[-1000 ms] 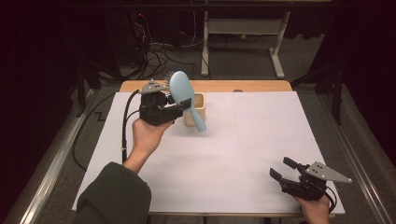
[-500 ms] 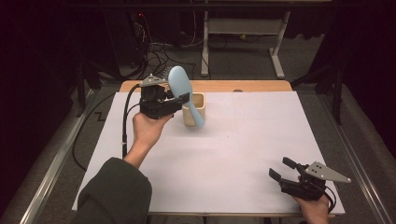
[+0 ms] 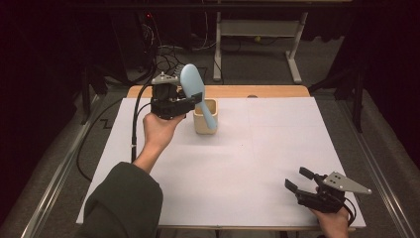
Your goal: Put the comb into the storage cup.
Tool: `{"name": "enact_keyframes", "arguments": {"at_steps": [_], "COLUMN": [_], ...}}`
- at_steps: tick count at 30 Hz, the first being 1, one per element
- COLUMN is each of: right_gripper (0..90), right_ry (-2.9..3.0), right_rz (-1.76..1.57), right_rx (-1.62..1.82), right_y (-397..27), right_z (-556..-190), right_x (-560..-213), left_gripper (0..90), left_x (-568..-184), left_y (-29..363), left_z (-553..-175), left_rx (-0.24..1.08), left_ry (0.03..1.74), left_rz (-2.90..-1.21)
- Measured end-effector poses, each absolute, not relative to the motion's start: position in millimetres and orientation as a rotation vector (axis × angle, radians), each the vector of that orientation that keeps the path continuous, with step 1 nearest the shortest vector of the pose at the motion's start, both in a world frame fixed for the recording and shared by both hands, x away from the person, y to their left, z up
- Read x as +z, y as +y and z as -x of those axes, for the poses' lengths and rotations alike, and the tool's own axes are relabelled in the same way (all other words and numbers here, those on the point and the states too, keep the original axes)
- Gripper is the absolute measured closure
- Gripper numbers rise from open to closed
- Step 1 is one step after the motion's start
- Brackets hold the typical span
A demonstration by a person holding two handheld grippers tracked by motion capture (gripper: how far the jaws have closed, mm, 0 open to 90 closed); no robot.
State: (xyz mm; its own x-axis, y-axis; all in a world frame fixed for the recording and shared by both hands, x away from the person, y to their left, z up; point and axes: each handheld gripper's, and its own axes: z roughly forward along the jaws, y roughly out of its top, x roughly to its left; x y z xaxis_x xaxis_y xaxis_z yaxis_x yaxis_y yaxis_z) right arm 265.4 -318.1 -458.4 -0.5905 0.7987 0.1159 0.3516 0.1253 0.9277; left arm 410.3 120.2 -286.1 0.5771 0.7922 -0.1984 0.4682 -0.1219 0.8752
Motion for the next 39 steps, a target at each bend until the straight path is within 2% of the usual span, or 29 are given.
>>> {"name": "enact_keyframes", "arguments": {"at_steps": [39], "right_gripper": [26.1], "right_ry": [1.998], "right_rz": [-1.105], "right_rx": [1.477], "right_y": [-319], "right_z": [-265], "right_x": [-458], "left_gripper": [52.0], "left_x": [-276], "left_y": [117], "left_z": [-451], "left_rx": [0.460], "left_ry": [1.132], "left_rz": [-1.720]}}
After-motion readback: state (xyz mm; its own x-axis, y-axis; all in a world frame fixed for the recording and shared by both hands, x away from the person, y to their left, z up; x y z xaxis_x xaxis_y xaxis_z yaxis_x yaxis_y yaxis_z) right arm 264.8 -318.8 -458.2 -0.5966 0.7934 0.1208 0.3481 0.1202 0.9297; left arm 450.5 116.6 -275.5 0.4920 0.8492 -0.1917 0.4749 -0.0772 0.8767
